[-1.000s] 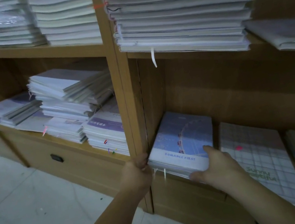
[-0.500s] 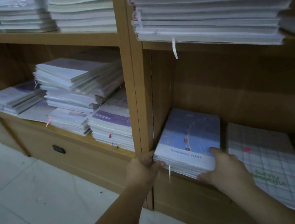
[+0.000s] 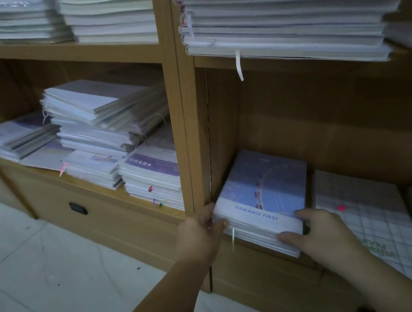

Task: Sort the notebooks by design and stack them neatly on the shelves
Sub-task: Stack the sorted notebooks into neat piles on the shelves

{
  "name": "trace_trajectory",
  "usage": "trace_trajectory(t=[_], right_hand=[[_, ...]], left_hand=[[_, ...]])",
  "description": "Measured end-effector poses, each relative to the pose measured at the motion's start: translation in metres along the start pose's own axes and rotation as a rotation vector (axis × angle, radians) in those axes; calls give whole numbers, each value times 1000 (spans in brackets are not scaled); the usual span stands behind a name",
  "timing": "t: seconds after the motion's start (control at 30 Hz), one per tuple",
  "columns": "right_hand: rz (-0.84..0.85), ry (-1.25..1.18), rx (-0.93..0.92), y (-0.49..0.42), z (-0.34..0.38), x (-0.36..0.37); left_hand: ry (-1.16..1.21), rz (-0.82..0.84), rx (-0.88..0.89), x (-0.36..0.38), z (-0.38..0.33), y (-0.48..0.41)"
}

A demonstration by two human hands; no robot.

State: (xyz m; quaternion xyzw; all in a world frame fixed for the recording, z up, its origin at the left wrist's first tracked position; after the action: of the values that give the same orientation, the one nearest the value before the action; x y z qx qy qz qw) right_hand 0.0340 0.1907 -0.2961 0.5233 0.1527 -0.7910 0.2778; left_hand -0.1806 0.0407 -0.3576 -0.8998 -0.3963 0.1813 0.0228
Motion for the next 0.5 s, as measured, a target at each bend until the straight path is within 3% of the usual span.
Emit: trace_trajectory(t=[0.33, 0.5], right_hand=[[-39, -66, -10, -1, -4, -4], [-10, -62, -9, -1, -7, 2]], left_hand=[[-143, -65, 1, -7, -3, -2], [-84, -63, -36, -6, 1, -4]])
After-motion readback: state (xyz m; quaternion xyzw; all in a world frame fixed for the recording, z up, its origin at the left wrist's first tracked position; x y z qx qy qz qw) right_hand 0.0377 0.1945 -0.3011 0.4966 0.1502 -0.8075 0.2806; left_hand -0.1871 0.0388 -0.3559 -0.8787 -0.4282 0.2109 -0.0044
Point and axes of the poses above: each hand's wrist, its own y-axis away from the middle knuckle, its own x-axis out of the palm, z = x × y, the point moved 9 cm from there along -y, towards the middle knuckle, and after that the axes turned 8 degrees about y, right-handed, at the moved point
